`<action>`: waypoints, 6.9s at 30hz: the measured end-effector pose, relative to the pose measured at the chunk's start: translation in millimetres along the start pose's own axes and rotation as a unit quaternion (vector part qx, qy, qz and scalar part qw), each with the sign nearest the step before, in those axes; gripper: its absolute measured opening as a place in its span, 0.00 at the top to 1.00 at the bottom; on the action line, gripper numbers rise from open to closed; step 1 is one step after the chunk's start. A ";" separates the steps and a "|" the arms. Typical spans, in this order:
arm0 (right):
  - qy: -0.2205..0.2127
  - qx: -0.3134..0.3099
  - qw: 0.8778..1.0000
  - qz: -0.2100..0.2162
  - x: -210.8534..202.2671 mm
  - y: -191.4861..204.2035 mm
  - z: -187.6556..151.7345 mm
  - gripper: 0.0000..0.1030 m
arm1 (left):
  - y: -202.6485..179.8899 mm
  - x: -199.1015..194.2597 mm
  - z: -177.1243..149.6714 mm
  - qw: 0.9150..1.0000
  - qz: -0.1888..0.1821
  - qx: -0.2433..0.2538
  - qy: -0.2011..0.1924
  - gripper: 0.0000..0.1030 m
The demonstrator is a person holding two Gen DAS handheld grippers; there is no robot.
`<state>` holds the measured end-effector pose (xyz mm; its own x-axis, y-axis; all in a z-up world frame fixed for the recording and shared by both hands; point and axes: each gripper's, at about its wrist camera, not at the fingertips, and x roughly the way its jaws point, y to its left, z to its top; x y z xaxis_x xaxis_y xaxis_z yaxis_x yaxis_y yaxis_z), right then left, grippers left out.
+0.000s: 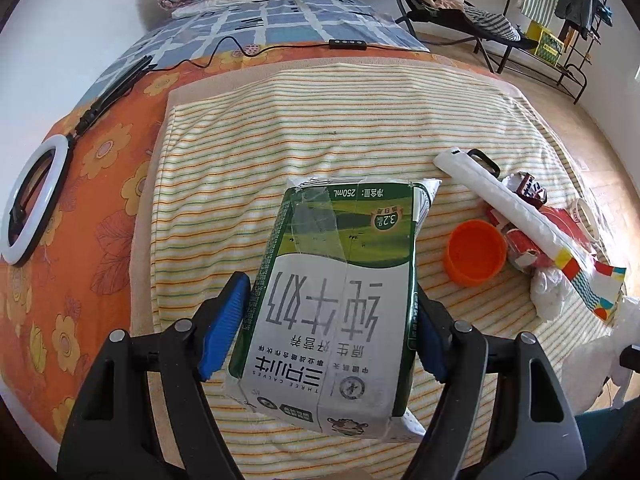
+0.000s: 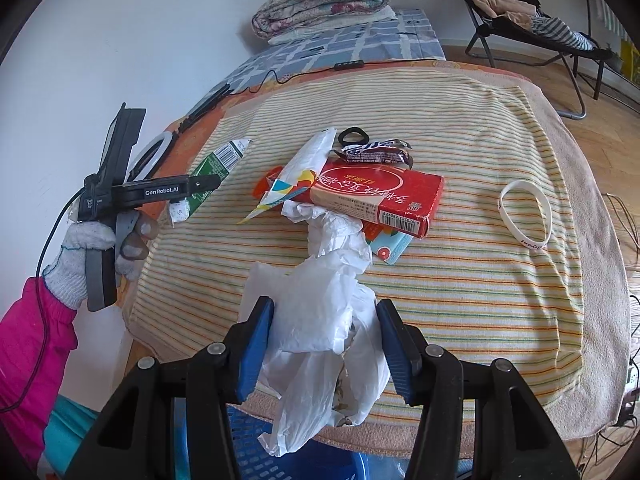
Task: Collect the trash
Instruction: 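Carry the milk carton with the left tool while the right tool carries the white bag to the basket, then open the left tool over the basket while the right tool releases the white bag, then move the left tool to the orange cup while the right tool approaches the wet-wipe packet, then grasp the orange cup with the left tool while the right tool grasps the white wet-wipe packet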
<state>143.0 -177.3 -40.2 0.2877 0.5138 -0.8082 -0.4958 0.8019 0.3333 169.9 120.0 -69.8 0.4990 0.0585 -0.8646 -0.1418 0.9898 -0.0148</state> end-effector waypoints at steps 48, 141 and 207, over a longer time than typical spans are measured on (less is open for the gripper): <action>0.026 -0.033 0.999 -0.015 -20.2 29.0 -147.9 0.47 | -129.5 -85.1 -249.1 0.986 -0.091 0.122 0.063 0.25; -0.001 0.089 0.990 0.113 21.8 -8.8 87.0 0.37 | -75.1 7.6 -14.4 0.996 -0.085 0.031 -0.018 0.24; 0.035 0.024 0.998 0.045 149.5 49.4 137.4 0.91 | 26.4 -1.1 -25.6 0.997 -0.060 -0.033 -0.032 0.55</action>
<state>274.1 -19.0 -77.8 0.1838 0.5636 -0.8054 -0.4767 0.7676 0.4284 143.7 142.7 -82.1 0.5686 -0.0489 -0.8212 -0.1326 0.9797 -0.1501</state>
